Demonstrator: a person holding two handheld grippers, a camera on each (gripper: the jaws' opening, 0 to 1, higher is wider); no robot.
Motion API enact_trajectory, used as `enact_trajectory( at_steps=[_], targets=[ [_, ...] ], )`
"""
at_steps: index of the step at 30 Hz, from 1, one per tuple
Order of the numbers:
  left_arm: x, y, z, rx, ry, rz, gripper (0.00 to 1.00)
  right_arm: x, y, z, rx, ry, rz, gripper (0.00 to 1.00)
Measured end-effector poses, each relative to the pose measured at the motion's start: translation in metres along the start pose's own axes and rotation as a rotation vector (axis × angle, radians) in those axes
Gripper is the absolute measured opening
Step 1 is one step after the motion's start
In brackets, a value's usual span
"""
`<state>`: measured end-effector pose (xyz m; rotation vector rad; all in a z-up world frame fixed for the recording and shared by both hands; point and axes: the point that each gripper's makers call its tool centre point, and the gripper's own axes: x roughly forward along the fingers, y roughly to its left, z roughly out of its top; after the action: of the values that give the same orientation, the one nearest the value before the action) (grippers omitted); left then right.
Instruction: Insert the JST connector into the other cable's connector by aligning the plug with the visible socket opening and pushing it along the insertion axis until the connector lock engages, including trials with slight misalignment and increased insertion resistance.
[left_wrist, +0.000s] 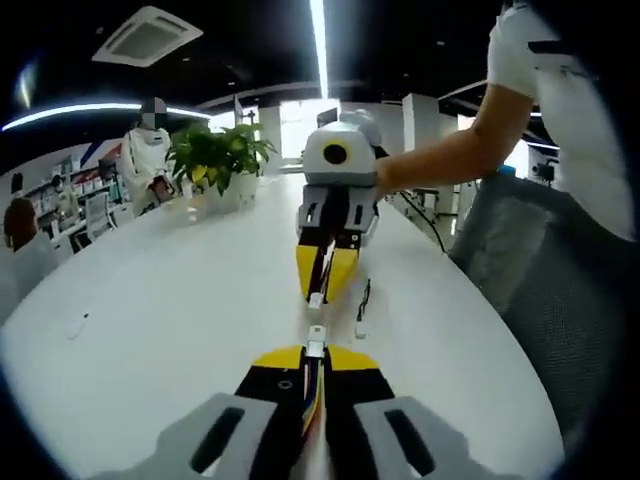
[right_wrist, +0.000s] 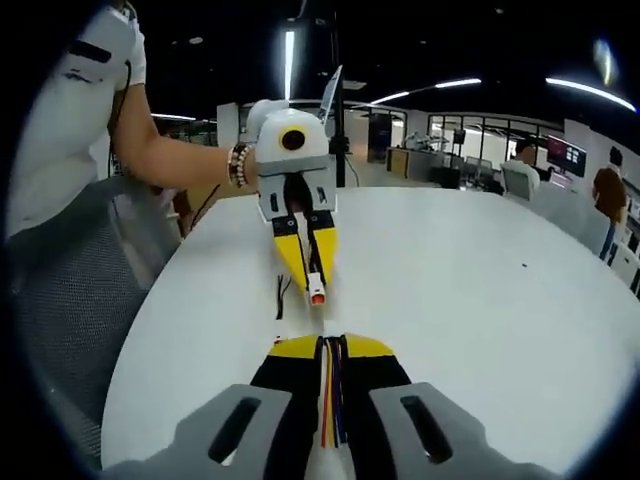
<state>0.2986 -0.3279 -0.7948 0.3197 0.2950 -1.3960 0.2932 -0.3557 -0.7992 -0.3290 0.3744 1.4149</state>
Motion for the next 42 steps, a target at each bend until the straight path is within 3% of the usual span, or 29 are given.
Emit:
enact_trajectory(
  at_steps=[10, 28, 42],
  targets=[
    [0.003, -0.004, 0.003, 0.033, 0.007, -0.019, 0.00, 0.000, 0.005, 0.006, -0.009, -0.011, 0.005, 0.04],
    [0.005, -0.003, 0.005, 0.004, -0.020, -0.010, 0.00, 0.005, 0.008, 0.006, -0.006, -0.011, 0.012, 0.04],
    [0.006, -0.011, 0.009, 0.006, -0.035, -0.052, 0.00, 0.008, 0.016, 0.011, -0.008, -0.028, 0.048, 0.04]
  ],
)
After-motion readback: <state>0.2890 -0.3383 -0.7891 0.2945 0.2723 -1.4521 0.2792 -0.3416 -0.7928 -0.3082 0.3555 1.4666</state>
